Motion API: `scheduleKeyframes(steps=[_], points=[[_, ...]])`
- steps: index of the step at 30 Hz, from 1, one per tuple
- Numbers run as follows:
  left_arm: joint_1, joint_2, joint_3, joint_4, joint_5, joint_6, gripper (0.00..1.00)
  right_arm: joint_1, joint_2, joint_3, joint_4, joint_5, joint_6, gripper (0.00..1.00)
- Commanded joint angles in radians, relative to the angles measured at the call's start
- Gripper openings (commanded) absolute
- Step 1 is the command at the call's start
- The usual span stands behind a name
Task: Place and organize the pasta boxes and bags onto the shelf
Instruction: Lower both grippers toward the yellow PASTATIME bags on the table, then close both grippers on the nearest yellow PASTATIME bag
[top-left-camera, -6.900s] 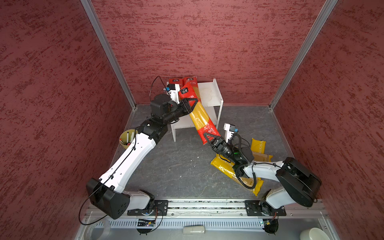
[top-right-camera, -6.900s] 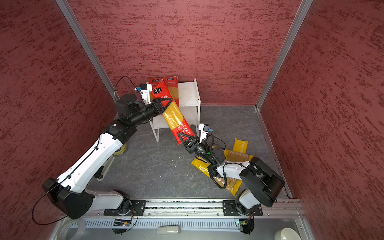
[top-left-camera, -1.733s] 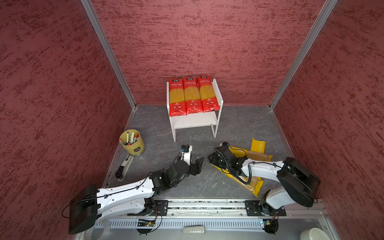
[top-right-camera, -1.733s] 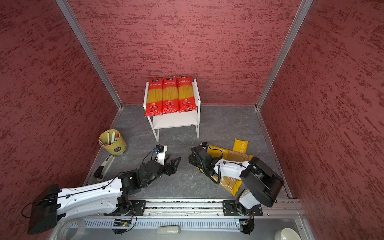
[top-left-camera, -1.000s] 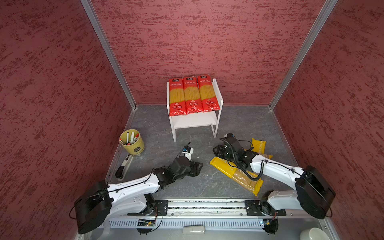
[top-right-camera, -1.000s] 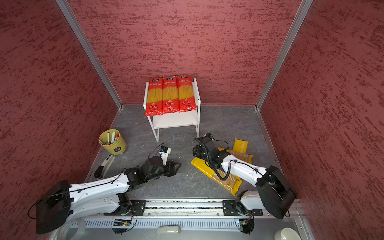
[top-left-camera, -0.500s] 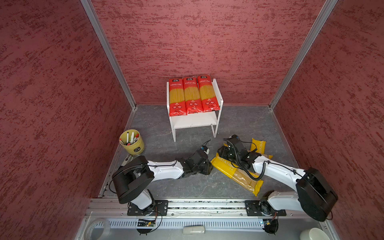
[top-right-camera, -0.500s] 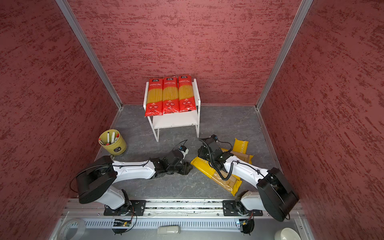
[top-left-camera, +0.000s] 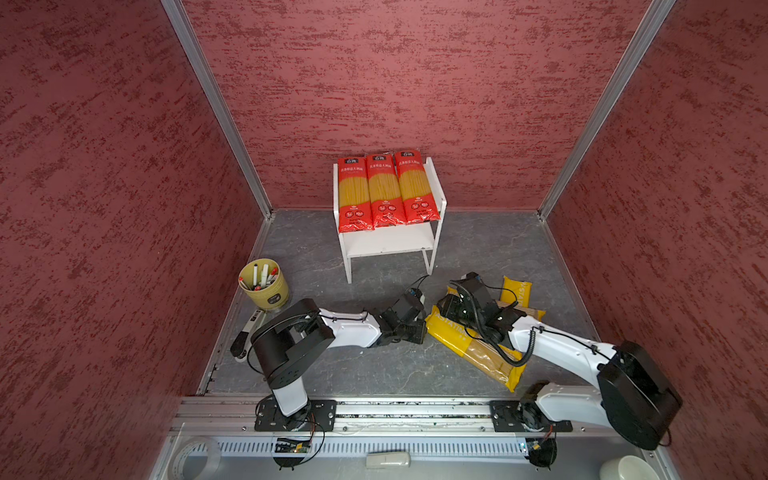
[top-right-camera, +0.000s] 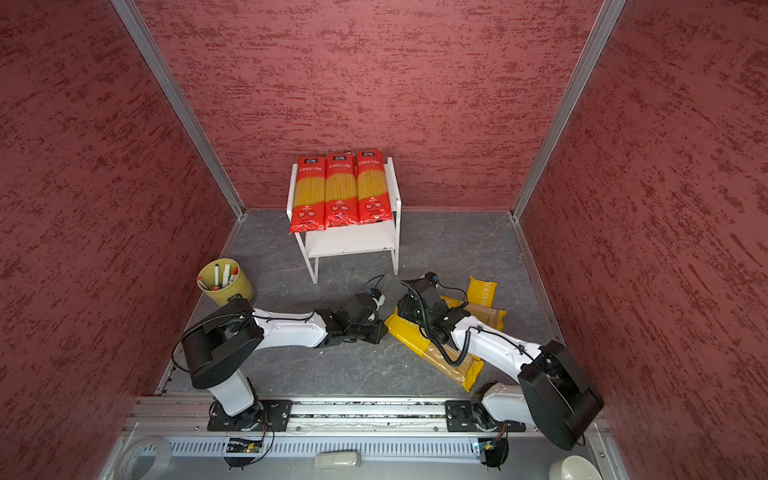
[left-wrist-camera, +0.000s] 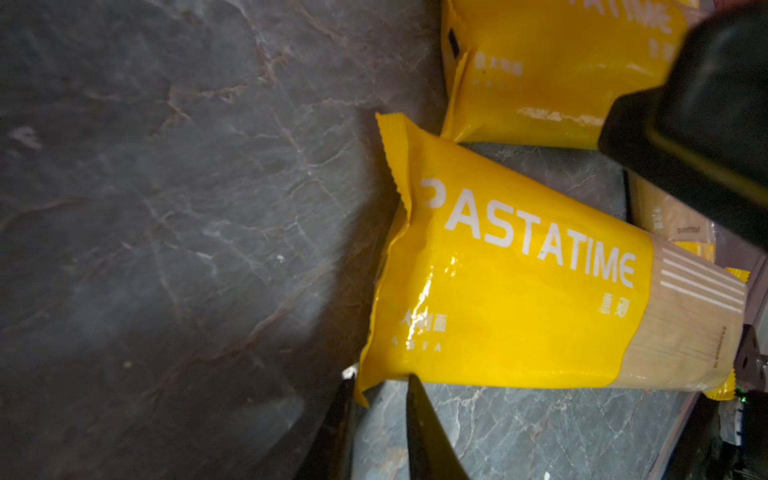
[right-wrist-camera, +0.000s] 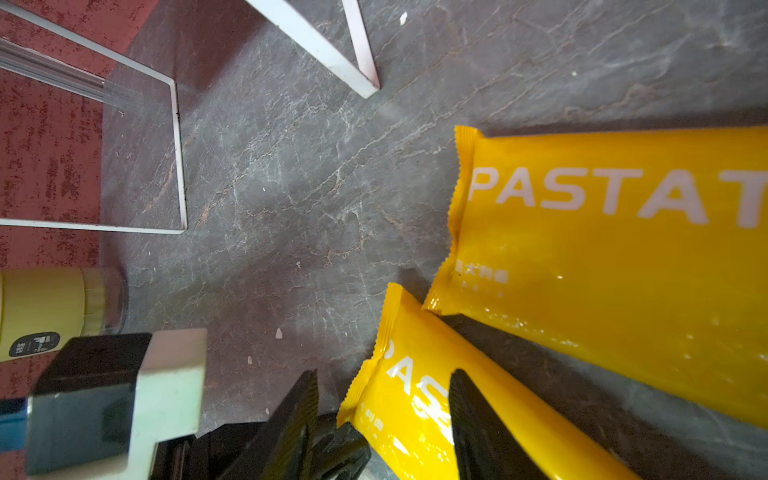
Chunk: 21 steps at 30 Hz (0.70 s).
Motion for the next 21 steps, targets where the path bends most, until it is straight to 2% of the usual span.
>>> scheduleKeyframes(steps=[1,5,12,21], points=[[-0.002,0.002,0.01,0.009,-0.006,0.009,0.14,-0.003,-0.018,-0.015,0.021,0.039,0.017,0.53],[0.002,-0.016,0.005,-0.001,-0.037,0.001,0.0,-0.004,-0.019,-0.012,0.022,0.035,0.016,0.53],[0.007,-0.092,-0.04,0.002,-0.089,-0.003,0.0,-0.005,-0.038,-0.007,0.0,0.04,0.005,0.53],[0.147,-0.25,-0.127,-0.052,-0.065,0.061,0.0,-0.003,-0.02,0.009,-0.001,0.023,-0.015,0.53]])
